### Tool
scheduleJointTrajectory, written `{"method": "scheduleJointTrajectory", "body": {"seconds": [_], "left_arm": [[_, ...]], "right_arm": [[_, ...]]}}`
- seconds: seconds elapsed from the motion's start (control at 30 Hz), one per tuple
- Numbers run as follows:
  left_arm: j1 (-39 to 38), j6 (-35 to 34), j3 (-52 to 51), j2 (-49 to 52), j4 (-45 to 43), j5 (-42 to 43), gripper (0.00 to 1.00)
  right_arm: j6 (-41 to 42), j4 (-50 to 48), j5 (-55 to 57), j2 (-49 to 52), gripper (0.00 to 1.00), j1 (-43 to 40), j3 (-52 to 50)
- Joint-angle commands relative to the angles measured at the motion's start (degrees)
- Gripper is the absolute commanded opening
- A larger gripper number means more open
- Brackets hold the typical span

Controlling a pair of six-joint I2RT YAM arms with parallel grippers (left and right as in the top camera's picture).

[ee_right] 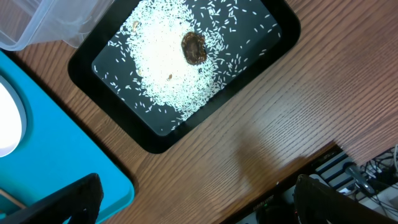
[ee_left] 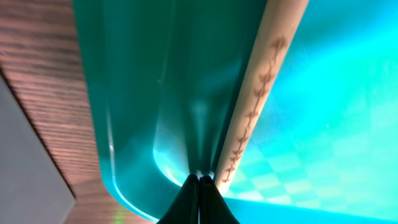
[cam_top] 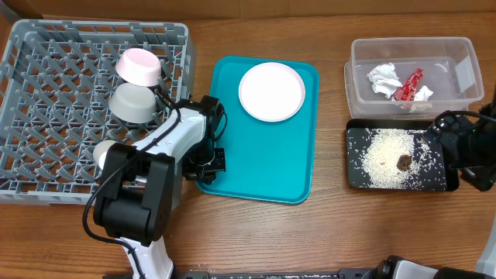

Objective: Sort waste into correct bins and load items into the dishwasher

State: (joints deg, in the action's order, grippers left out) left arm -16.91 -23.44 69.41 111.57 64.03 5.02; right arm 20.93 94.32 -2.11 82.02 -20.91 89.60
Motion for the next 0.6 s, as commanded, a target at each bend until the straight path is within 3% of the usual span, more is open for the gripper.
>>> {"method": "scheduleJointTrajectory", "body": {"seconds": [0.0, 0.43, 0.57], "left_arm": [[-0.7, 1.2, 0.2, 0.9, 0.6, 1.9, 0.04], [-1.6, 1.1, 0.2, -1.6, 3.4, 0.8, 0.06], [-1.8, -2.5, 0.3, -5.7, 4.0, -2.4, 0.09]], "right_arm": [[-0.1, -0.1, 0.3, -0.3, 1.00, 0.2, 0.4], [-0.1, -0.1, 0.3, -0.3, 1.00, 0.2, 0.4], [-0.1, -0.1, 0.3, -0.3, 1.00, 0.2, 0.4]]}}
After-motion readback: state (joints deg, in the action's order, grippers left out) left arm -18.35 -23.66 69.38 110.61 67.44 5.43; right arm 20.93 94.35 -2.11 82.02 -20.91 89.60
